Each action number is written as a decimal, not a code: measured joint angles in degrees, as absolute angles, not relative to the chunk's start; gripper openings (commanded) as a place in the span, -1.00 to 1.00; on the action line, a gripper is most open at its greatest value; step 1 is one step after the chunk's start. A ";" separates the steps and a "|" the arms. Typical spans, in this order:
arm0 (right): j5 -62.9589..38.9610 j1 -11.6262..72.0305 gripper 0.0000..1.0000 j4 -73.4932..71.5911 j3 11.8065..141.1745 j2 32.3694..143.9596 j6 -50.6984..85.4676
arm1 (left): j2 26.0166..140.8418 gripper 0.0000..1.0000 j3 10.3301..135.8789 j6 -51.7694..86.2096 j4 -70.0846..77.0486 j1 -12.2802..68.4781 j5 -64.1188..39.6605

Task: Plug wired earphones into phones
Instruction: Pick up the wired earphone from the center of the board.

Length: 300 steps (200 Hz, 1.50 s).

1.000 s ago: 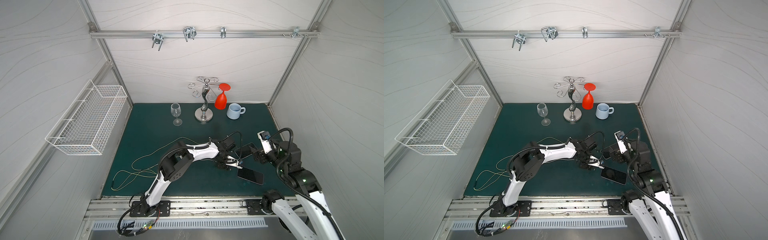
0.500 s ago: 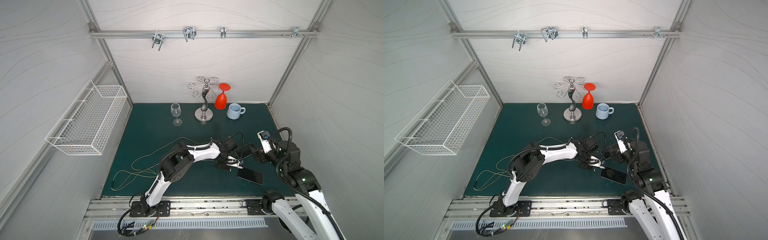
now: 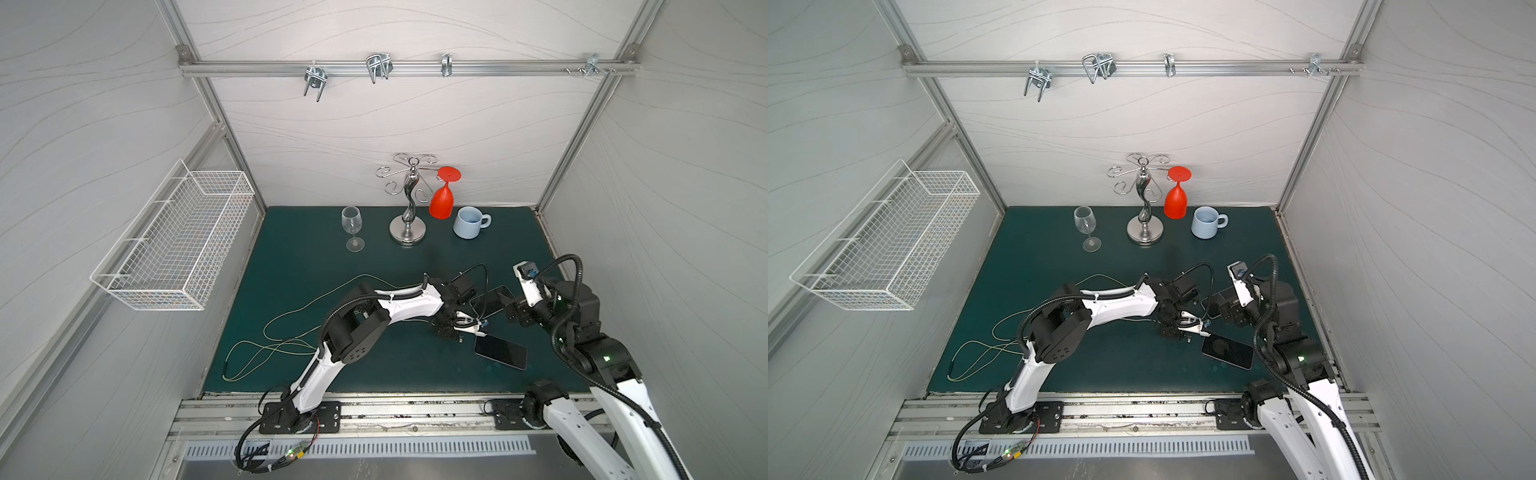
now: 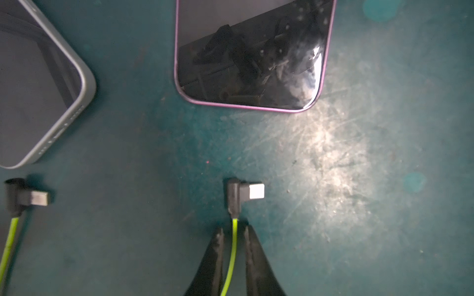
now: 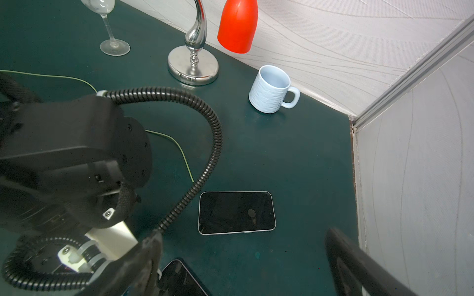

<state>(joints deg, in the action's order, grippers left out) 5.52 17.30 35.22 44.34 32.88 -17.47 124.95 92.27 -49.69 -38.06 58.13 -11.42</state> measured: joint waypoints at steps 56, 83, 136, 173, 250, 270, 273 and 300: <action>5.52 17.56 0.98 35.27 44.53 33.67 -17.52 | 125.08 -0.84 92.66 -50.68 -39.22 59.88 -8.03; 5.48 17.69 0.98 35.24 45.60 34.61 -17.52 | 127.46 -1.00 96.60 -50.48 -43.55 60.66 -5.76; 5.39 17.78 0.98 35.03 48.69 35.46 -17.52 | 127.39 -1.00 97.89 -47.62 -44.97 61.19 -2.72; 6.02 17.78 0.94 34.96 53.78 36.12 -16.62 | 124.11 -1.00 93.27 -40.88 -41.91 60.40 -2.79; -0.10 17.78 0.80 40.58 63.90 37.65 4.01 | 99.57 -1.00 72.25 -26.70 -31.42 54.35 -3.42; -4.97 17.78 0.74 40.53 60.93 38.54 10.50 | 94.00 -1.00 68.73 -22.68 -28.01 54.08 -2.66; -5.56 17.78 0.73 40.51 60.27 38.79 11.40 | 93.21 -1.00 68.29 -21.98 -27.59 54.06 -2.39; -9.56 17.78 0.61 39.77 54.28 41.17 18.87 | 87.37 -1.00 65.25 -15.62 -24.12 54.00 -0.34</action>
